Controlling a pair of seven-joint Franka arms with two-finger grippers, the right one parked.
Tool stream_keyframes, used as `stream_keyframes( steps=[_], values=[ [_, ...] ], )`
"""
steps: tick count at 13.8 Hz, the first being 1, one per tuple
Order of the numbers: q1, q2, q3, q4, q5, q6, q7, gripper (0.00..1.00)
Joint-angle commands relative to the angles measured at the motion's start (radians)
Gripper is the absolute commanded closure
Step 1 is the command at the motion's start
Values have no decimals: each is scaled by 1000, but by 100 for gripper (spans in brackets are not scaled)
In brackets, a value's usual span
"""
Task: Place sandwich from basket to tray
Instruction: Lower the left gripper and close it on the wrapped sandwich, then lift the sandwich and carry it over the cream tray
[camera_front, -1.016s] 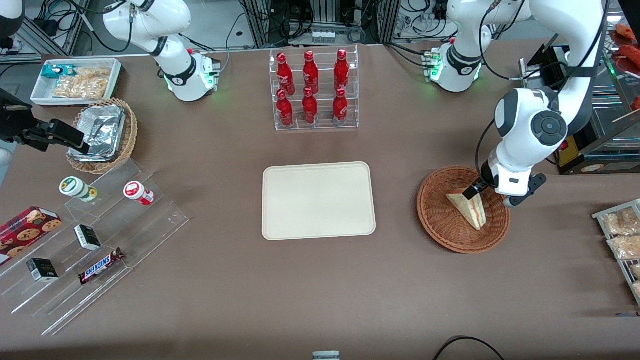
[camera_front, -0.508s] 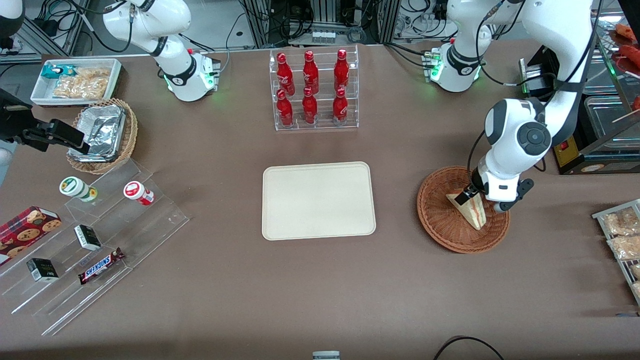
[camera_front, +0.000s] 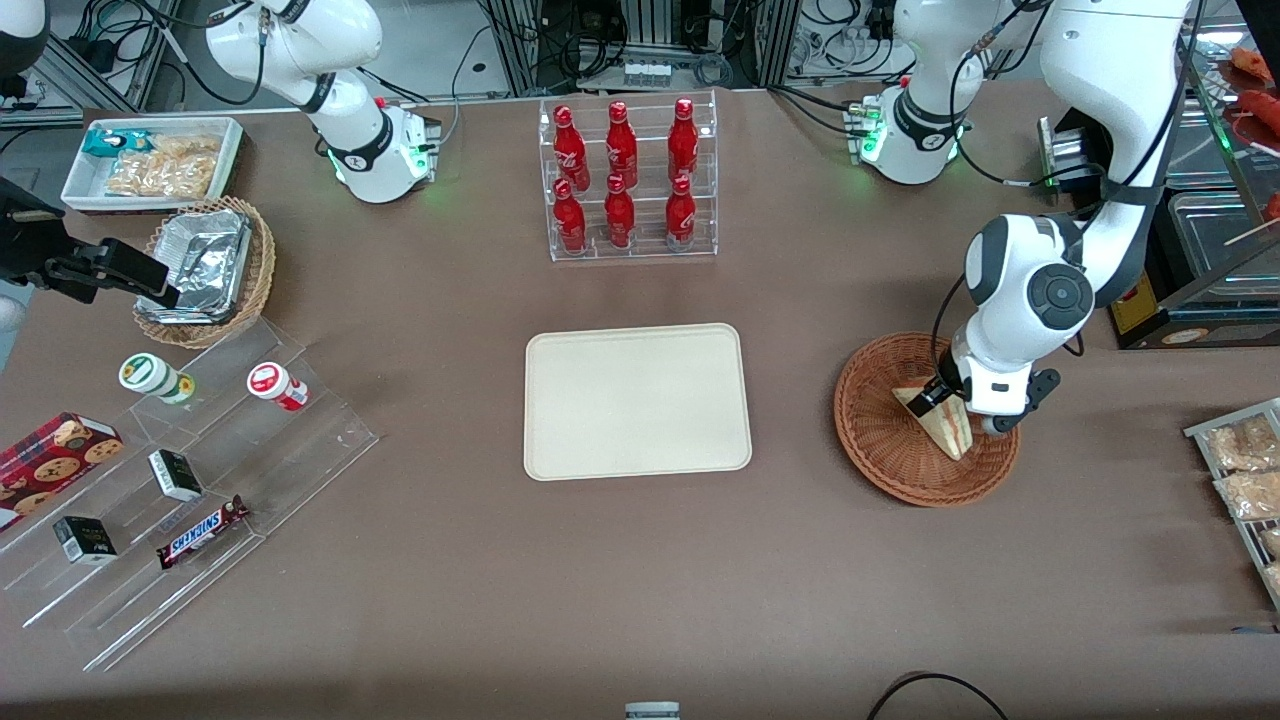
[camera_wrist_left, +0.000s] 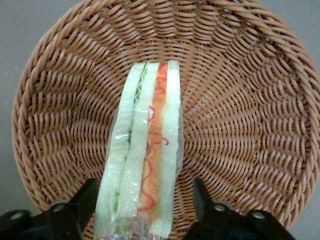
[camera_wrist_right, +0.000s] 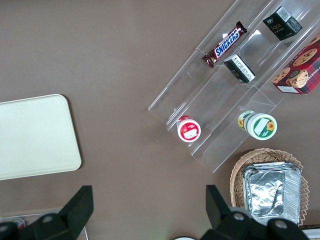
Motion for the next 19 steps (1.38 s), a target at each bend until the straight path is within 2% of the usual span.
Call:
stream_keyframes(
  steps=[1, 3, 5, 7, 8, 11, 13, 15, 17, 19],
  values=[
    [-1, 7, 5, 21, 10, -8, 62, 86],
    [0, 2, 5, 42, 10, -27, 100, 88],
    [-4, 2, 5, 122, 11, -159, 105, 88],
    [-13, 7, -1, 200, 43, -308, 106, 88],
    [-35, 4, -3, 214, 68, -348, 108, 88],
    [-107, -15, -3, 220, 73, -382, 111, 88],
    [-150, -9, -4, 252, 71, -431, 239, 88],
    [-190, 5, -18, 280, 51, -447, 332, 89],
    [-240, 43, -39, 318, -8, -439, 286, 91],
    [-318, 101, -39, 393, -19, -438, 228, 91]
  ],
)
